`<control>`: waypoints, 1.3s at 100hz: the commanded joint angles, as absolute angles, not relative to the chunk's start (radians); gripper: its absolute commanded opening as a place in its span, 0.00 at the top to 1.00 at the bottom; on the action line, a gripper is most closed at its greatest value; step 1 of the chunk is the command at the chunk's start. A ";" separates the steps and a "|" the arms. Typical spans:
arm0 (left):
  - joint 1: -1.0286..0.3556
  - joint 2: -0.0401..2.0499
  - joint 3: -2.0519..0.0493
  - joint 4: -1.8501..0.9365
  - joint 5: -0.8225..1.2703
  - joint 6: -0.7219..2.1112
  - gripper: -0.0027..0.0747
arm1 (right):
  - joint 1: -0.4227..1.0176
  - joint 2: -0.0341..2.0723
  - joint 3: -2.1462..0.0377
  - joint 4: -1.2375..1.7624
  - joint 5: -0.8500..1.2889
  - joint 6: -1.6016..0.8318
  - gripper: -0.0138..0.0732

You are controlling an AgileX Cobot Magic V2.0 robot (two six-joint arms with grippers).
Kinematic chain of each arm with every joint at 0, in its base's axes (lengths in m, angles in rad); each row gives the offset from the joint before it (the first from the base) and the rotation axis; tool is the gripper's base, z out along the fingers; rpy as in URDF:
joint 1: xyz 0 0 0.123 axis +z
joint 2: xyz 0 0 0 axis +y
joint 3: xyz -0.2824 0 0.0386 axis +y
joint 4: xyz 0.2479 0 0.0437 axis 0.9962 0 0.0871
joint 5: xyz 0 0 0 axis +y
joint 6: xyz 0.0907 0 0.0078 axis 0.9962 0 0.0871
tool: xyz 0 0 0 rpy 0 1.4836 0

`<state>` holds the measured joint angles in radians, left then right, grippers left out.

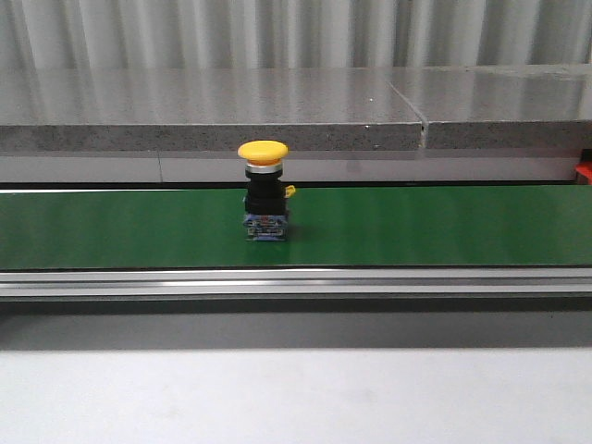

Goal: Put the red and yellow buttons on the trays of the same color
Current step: 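Move the right gripper above the yellow button on the belt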

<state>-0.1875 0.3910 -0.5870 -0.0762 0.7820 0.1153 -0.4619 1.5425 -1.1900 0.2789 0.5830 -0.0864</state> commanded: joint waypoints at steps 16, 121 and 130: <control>-0.197 0.398 -0.615 -0.089 0.714 0.106 0.99 | -0.410 1.393 -1.214 0.283 0.626 -0.114 0.33; -0.197 0.398 -0.615 -0.089 0.714 0.106 0.99 | 0.250 1.473 -1.365 0.283 1.038 -0.242 0.19; -0.197 0.398 -0.615 -0.089 0.714 0.106 0.99 | 0.284 1.510 -1.385 0.284 1.038 -0.276 0.19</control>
